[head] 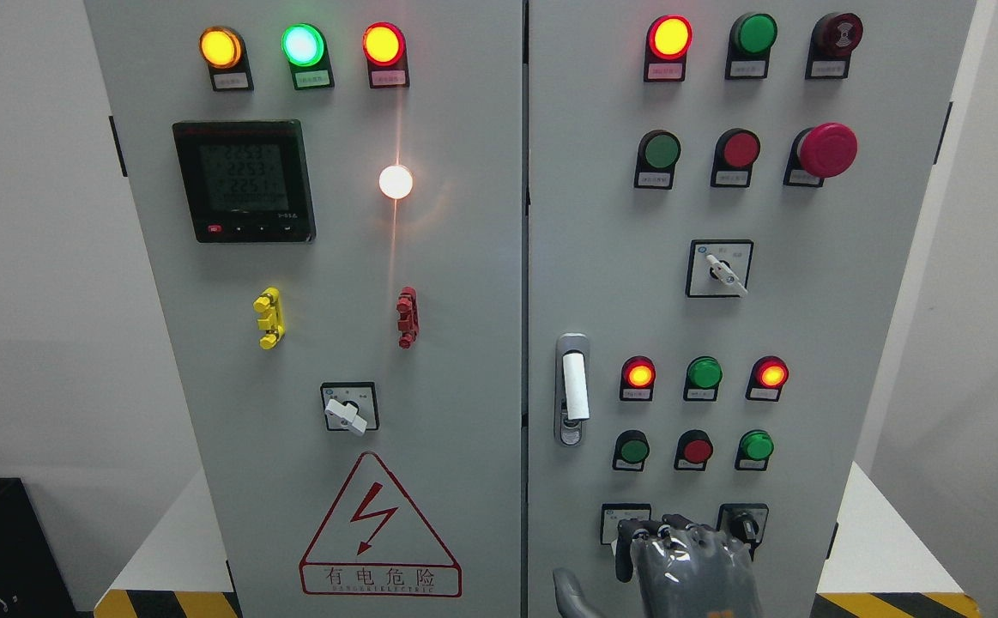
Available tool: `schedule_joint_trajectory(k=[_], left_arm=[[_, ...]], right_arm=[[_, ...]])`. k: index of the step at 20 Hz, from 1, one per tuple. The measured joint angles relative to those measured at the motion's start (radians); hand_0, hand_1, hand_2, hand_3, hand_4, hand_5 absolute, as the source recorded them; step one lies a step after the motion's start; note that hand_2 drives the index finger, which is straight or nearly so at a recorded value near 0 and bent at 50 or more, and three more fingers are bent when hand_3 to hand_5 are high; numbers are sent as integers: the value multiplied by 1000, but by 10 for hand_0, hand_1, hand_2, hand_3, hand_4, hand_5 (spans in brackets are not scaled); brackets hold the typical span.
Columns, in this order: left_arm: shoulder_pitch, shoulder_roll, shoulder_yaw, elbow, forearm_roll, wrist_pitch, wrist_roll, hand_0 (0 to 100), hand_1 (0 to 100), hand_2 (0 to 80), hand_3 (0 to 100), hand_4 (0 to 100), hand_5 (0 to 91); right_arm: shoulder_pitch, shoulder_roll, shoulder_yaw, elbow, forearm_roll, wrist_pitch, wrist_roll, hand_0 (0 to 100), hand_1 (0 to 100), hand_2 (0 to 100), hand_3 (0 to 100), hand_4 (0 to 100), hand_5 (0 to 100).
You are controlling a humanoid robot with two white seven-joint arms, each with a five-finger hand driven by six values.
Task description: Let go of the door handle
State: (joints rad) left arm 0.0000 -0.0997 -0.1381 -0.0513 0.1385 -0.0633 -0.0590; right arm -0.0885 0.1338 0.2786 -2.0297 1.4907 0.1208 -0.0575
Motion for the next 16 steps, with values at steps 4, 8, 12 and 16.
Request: schedule_joint_trajectory(k=[4, 8, 12, 16], left_arm=[[0, 0, 0, 0, 0, 0, 0, 120, 556, 0, 0, 0, 0], [0, 0, 0, 0, 0, 0, 0, 120, 556, 0, 0, 0, 0], [0, 0, 0, 0, 0, 0, 0, 120, 556, 0, 0, 0, 0], [0, 0, 0, 0, 0, 0, 0, 120, 556, 0, 0, 0, 0]], right_arm=[[-39, -2, -4, 9, 2, -2, 5, 211, 272, 870, 1000, 917, 924], [-82, -4, -6, 26, 7, -6, 9, 232, 248, 886, 1000, 926, 924], [-124, -5, -7, 48, 14, -6, 28, 240, 239, 901, 1000, 927, 925], [-164, -5, -8, 73, 17, -7, 35, 246, 238, 901, 1000, 926, 926]])
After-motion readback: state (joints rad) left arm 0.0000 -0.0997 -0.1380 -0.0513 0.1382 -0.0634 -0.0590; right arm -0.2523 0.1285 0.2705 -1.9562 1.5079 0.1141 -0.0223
